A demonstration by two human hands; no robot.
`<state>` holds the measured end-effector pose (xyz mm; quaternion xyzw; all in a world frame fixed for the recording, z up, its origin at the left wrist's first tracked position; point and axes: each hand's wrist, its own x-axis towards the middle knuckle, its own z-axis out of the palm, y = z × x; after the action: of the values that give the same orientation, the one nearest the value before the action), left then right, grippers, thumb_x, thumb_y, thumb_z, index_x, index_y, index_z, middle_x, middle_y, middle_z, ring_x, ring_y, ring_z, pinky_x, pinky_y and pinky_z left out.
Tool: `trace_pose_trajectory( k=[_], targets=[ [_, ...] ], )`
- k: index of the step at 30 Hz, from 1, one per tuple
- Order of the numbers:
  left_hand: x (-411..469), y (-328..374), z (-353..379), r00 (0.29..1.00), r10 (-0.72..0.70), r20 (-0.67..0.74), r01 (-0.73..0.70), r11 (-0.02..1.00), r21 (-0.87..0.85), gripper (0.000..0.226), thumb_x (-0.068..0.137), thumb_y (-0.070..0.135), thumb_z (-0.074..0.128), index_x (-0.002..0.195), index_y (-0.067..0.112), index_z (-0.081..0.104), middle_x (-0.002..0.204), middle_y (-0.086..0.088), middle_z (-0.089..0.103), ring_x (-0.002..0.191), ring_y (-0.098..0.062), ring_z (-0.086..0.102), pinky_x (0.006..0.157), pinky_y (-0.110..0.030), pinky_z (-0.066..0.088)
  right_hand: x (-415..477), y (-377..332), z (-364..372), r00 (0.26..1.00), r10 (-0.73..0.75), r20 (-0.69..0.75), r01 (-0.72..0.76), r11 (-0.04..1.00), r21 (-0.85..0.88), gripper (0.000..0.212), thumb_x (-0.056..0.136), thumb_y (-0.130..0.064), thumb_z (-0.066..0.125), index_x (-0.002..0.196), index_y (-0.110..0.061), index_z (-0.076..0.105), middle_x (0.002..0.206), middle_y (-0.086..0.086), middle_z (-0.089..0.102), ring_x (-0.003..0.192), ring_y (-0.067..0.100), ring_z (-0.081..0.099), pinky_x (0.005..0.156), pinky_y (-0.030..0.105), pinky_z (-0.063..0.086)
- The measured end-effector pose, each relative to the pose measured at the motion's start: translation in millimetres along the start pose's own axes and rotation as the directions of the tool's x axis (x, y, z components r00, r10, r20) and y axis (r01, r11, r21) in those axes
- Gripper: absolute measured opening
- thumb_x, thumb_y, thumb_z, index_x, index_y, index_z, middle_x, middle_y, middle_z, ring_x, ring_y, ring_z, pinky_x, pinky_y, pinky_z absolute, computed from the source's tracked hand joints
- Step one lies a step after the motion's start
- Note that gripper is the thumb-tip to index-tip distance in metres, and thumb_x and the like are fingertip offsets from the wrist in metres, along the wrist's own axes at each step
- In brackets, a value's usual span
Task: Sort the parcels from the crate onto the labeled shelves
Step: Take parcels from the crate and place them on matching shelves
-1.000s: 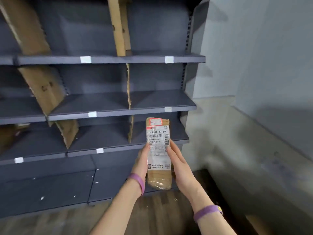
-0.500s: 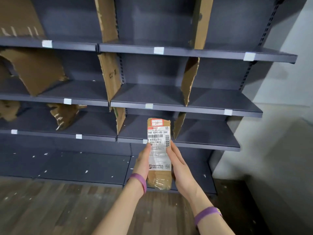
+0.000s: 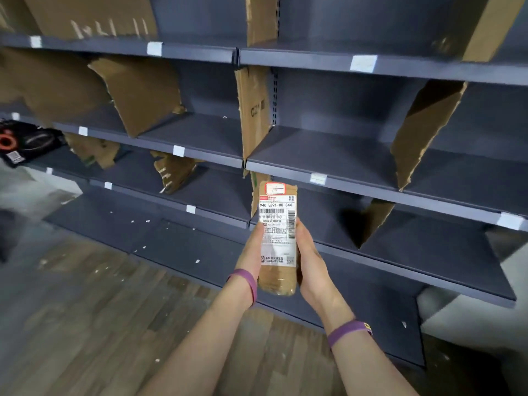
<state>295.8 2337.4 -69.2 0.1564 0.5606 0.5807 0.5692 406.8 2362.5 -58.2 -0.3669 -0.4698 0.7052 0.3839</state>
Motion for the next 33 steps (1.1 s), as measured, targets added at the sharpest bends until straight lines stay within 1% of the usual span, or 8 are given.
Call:
trace_pose_trajectory(
  k=[5, 9, 14, 17, 20, 26, 29, 33],
  targets=[
    [11, 6, -35, 0.990, -0.043, -0.134, 0.033, 0.996, -0.078, 0.048, 0.088, 0.064, 0.047, 0.106, 0.026, 0.070, 0.101, -0.004, 0.075, 0.098, -0.026, 0.069, 0.095, -0.043, 0.049, 33, 28, 28, 0.991, 0.122, 0.054, -0.119, 0.991, -0.066, 0.043, 0.092, -0.065, 0.043, 0.129, -0.046, 0.055, 0.125, -0.012, 0.066, 0.116, 0.010, 0.062, 0.106, 0.038, 0.045],
    [16, 19, -71, 0.976, -0.013, -0.218, -0.005, 0.997, -0.080, 0.062, 0.066, 0.075, 0.056, 0.103, 0.029, 0.074, 0.106, -0.004, 0.073, 0.103, -0.027, 0.068, 0.105, -0.048, 0.042, 57, 44, 62, 0.981, 0.171, 0.097, -0.162, 0.983, -0.090, 0.038, 0.098, -0.054, 0.039, 0.131, -0.042, 0.053, 0.120, -0.008, 0.069, 0.108, 0.010, 0.066, 0.085, 0.026, 0.052],
    [29, 38, -138, 0.926, -0.025, -0.376, -0.018, 0.994, -0.110, 0.074, 0.053, 0.081, 0.063, 0.102, 0.027, 0.074, 0.102, -0.005, 0.074, 0.101, -0.029, 0.068, 0.104, -0.049, 0.042, 83, 66, 125, 0.959, 0.221, 0.180, -0.192, 0.968, -0.165, 0.043, 0.097, -0.057, 0.037, 0.134, -0.039, 0.050, 0.113, -0.009, 0.070, 0.100, 0.007, 0.066, 0.074, 0.024, 0.051],
    [29, 49, -178, 0.910, -0.052, -0.412, -0.001, 0.992, -0.126, 0.052, 0.082, 0.068, 0.053, 0.079, 0.022, 0.077, 0.084, -0.008, 0.076, 0.079, -0.026, 0.072, 0.088, -0.042, 0.051, 95, 87, 162, 0.931, 0.267, 0.247, -0.220, 0.954, -0.204, 0.054, 0.091, -0.064, 0.037, 0.135, -0.036, 0.051, 0.117, -0.007, 0.069, 0.102, 0.009, 0.067, 0.080, 0.026, 0.053],
    [38, 51, -223, 0.919, -0.100, -0.382, 0.042, 0.987, -0.158, 0.054, 0.088, 0.062, 0.047, 0.069, 0.019, 0.074, 0.072, -0.008, 0.074, 0.060, -0.023, 0.070, 0.071, -0.034, 0.051, 102, 112, 199, 0.911, 0.285, 0.297, -0.227, 0.950, -0.216, 0.059, 0.085, -0.068, 0.037, 0.135, -0.040, 0.050, 0.122, -0.009, 0.068, 0.106, 0.009, 0.067, 0.081, 0.026, 0.053],
    [58, 69, -311, 0.909, -0.150, -0.388, 0.107, 0.985, -0.132, 0.060, 0.086, 0.069, 0.044, 0.091, 0.017, 0.074, 0.088, -0.013, 0.075, 0.078, -0.029, 0.071, 0.079, -0.039, 0.053, 120, 152, 274, 0.915, 0.306, 0.263, -0.253, 0.943, -0.217, 0.056, 0.085, -0.067, 0.037, 0.134, -0.042, 0.049, 0.125, -0.011, 0.066, 0.110, 0.008, 0.065, 0.085, 0.027, 0.052],
    [65, 81, -349, 0.918, -0.161, -0.362, 0.120, 0.984, -0.132, 0.060, 0.087, 0.069, 0.042, 0.090, 0.018, 0.075, 0.095, -0.015, 0.074, 0.082, -0.030, 0.070, 0.086, -0.043, 0.053, 128, 167, 310, 0.914, 0.322, 0.245, -0.280, 0.941, -0.191, 0.055, 0.087, -0.064, 0.038, 0.136, -0.041, 0.047, 0.128, -0.010, 0.064, 0.116, 0.011, 0.062, 0.096, 0.034, 0.049],
    [76, 89, -396, 0.905, -0.170, -0.389, 0.124, 0.982, -0.142, 0.062, 0.086, 0.070, 0.041, 0.083, 0.019, 0.076, 0.095, -0.015, 0.074, 0.087, -0.032, 0.070, 0.094, -0.049, 0.050, 136, 184, 352, 0.905, 0.346, 0.248, -0.311, 0.935, -0.171, 0.056, 0.085, -0.064, 0.039, 0.137, -0.042, 0.046, 0.129, -0.008, 0.064, 0.118, 0.014, 0.061, 0.100, 0.039, 0.049]
  ],
)
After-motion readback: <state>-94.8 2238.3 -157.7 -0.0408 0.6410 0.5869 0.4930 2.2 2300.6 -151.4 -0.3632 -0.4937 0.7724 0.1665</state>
